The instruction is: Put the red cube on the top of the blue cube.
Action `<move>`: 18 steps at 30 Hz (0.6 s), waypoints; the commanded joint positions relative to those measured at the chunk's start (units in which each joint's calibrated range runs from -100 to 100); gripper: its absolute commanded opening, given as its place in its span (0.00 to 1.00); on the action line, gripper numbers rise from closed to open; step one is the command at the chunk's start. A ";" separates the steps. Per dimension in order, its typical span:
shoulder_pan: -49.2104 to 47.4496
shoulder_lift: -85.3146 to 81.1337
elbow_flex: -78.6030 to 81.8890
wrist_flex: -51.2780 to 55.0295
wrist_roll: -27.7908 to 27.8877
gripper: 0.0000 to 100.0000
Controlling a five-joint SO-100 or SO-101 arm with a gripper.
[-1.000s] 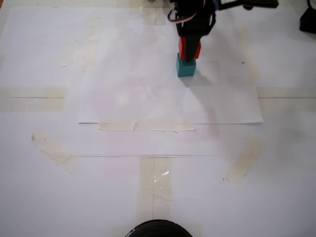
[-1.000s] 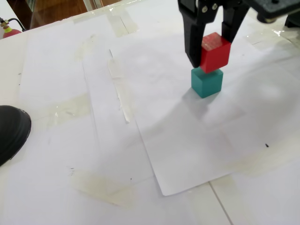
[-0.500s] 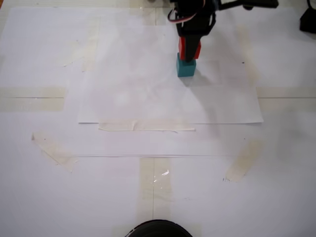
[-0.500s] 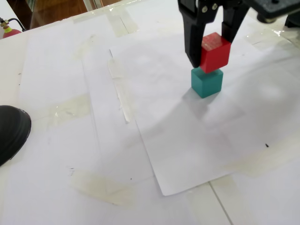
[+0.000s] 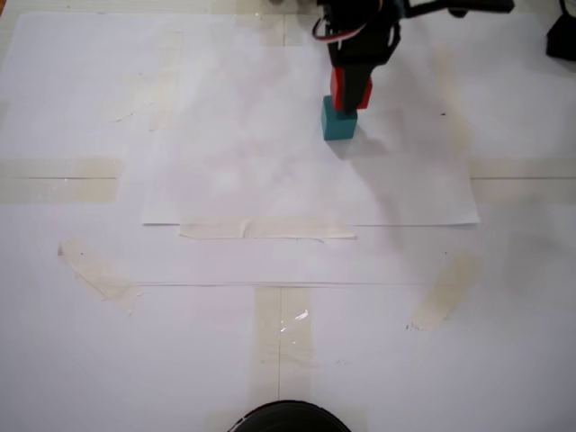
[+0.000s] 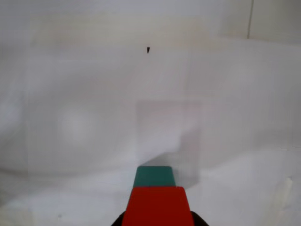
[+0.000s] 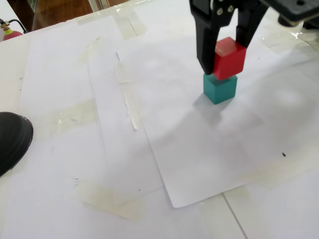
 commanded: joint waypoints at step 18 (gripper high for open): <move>2.18 -4.06 3.06 -2.02 0.10 0.15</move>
